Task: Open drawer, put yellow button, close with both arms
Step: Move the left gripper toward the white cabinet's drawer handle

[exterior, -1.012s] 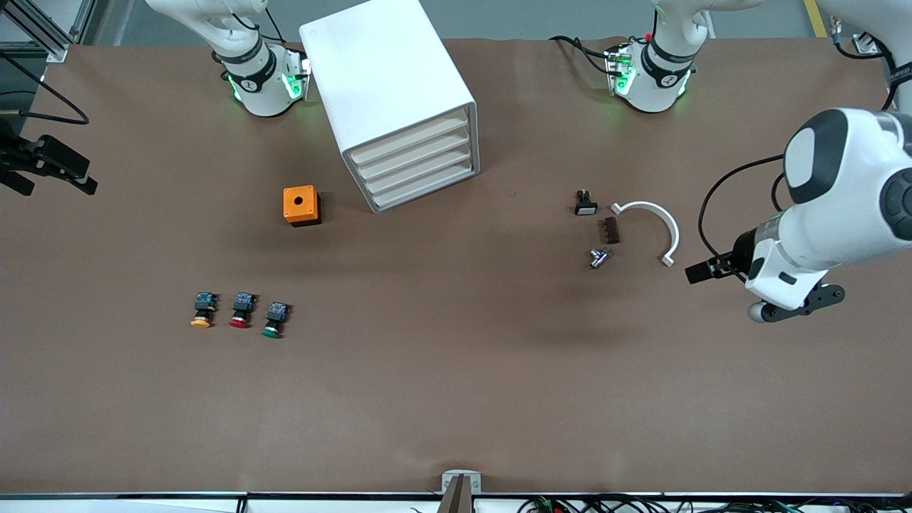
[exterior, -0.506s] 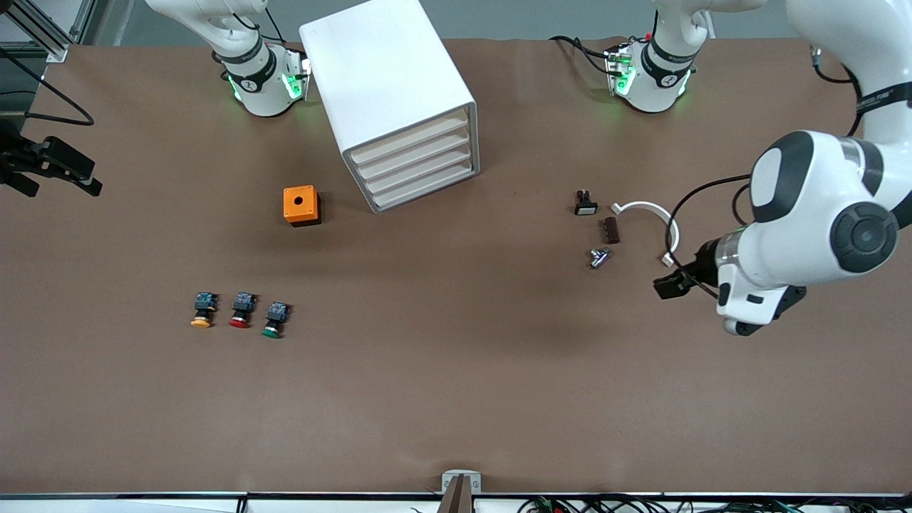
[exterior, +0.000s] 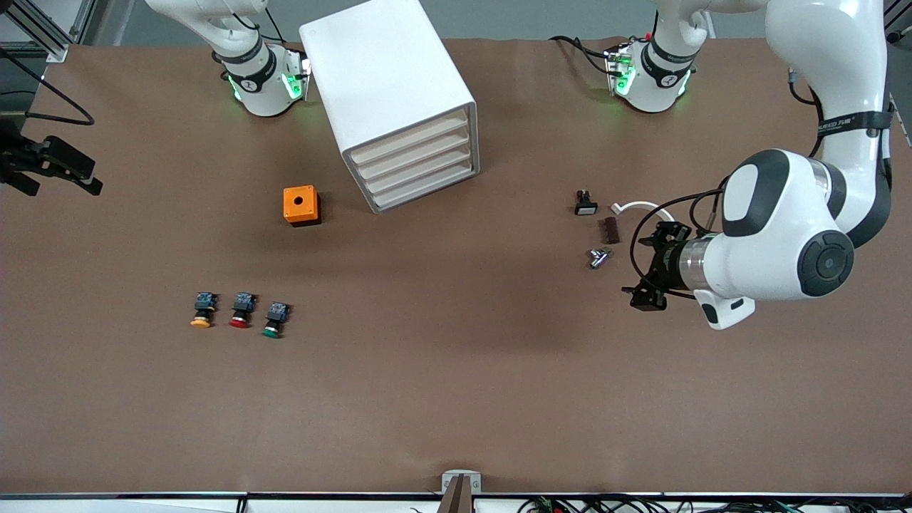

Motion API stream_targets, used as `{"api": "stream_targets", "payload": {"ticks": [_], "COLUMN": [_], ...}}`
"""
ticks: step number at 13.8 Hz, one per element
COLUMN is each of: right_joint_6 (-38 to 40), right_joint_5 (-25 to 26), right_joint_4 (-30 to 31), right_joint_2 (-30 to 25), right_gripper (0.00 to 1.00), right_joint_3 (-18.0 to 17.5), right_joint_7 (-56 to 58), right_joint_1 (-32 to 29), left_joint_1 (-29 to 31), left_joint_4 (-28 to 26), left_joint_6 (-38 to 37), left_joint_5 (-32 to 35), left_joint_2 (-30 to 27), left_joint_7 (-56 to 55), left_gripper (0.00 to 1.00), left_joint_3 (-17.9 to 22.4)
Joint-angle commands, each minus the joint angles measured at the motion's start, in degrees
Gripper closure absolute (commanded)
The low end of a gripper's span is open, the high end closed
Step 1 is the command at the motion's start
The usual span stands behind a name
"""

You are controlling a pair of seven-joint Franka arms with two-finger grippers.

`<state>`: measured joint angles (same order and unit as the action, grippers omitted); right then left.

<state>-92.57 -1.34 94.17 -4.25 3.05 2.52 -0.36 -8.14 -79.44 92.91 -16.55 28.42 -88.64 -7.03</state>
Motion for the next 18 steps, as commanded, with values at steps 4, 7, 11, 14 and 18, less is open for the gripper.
{"api": "stream_targets", "payload": {"ticks": [4, 7, 11, 14, 18], "right_joint_6": [0.90, 0.81, 0.81, 0.72, 0.46], "right_joint_5": [-0.68, -0.07, 0.37, 0.46, 0.55], "right_joint_4": [-1.26, -1.62, -1.36, -1.35, -1.27], "right_joint_2": [0.99, 1.08, 0.91, 0.91, 0.91], "right_gripper": [0.00, 0.00, 0.00, 0.00, 0.00], "right_joint_3": [0.12, 0.12, 0.12, 0.12, 0.12], "right_joint_7": [0.03, 0.03, -0.06, -0.06, -0.15], "right_joint_1": [0.09, 0.18, 0.97, 0.88, 0.89], "left_joint_1": [-1.44, -2.14, -2.59, -3.37, -5.74], "left_joint_4": [2.45, 2.36, 2.27, 2.10, 2.01], "left_joint_6": [-3.59, -8.34, -13.19, -13.98, -14.07], "left_joint_5": [-8.14, -13.75, -24.57, -28.88, -34.76], "left_joint_2": [5.76, 8.13, 9.63, 10.77, 12.09], "left_joint_7": [-21.56, -28.23, -38.78, -42.04, -45.74], "left_gripper": [0.00, 0.00, 0.00, 0.00, 0.00], "left_joint_3": [-0.09, -0.18, -0.79, -0.88, -1.24]}}
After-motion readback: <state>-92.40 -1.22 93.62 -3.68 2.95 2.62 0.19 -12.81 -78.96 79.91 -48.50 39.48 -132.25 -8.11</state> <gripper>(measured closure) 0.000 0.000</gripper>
